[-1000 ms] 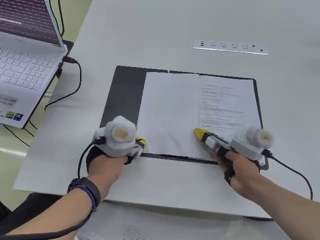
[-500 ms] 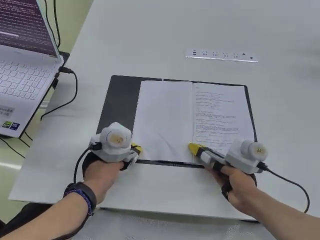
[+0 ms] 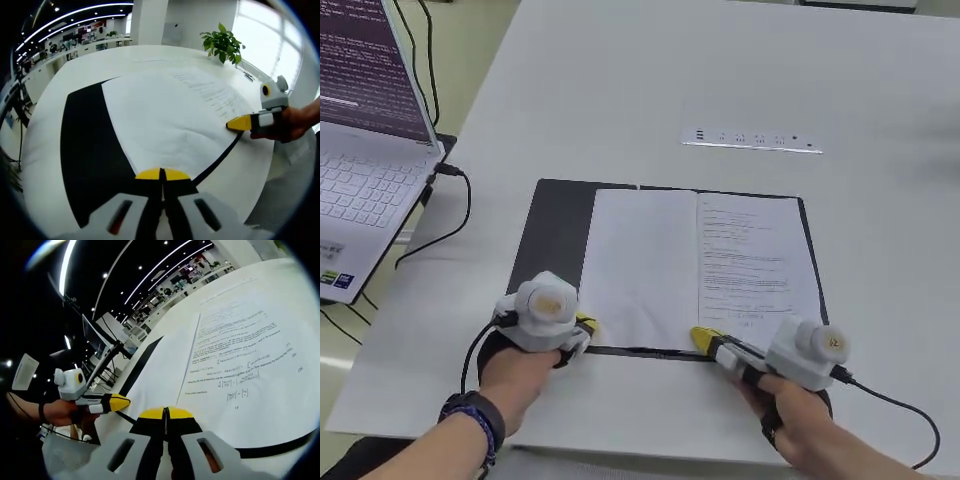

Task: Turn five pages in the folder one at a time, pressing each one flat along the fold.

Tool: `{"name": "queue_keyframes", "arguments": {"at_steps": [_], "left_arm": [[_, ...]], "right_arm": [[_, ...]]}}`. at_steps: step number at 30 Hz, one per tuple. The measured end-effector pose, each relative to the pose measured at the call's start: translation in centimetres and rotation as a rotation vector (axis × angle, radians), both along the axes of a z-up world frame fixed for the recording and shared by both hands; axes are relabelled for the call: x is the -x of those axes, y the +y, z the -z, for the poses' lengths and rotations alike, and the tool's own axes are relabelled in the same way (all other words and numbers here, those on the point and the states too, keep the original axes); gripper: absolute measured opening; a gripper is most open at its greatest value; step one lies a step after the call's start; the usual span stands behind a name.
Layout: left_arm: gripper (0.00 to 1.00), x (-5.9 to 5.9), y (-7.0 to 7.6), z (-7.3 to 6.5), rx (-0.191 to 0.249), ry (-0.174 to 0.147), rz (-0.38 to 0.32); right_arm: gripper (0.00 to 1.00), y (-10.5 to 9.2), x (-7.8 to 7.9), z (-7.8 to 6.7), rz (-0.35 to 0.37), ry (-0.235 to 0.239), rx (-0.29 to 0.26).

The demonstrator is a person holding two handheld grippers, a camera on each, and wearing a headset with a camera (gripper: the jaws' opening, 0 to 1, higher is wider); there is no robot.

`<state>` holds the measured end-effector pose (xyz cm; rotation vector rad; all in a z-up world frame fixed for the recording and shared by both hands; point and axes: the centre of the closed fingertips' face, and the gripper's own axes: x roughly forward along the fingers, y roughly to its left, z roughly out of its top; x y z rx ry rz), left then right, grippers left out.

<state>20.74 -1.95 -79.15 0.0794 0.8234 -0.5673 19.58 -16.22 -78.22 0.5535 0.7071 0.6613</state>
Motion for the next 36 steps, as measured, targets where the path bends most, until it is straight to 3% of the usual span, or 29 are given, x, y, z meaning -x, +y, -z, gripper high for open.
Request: {"name": "queue_keyframes", "arguments": {"at_steps": [17,29,36], "left_arm": [[0.0,0.1,0.0,-0.1,-0.003,-0.004,0.007],[0.0,0.1,0.0,-0.1,-0.011,-0.009,0.016],[0.0,0.0,-0.1,-0.1,-0.022,0.008,0.021]], "right_arm": [[0.0,-0.1,1.2,0.1,0.012,0.021,0.011],[0.0,-0.1,1.2,0.1,0.023,0.033,0.01],[0.0,-0.2,1.1,0.1,0.033,0.045,0.021]]}}
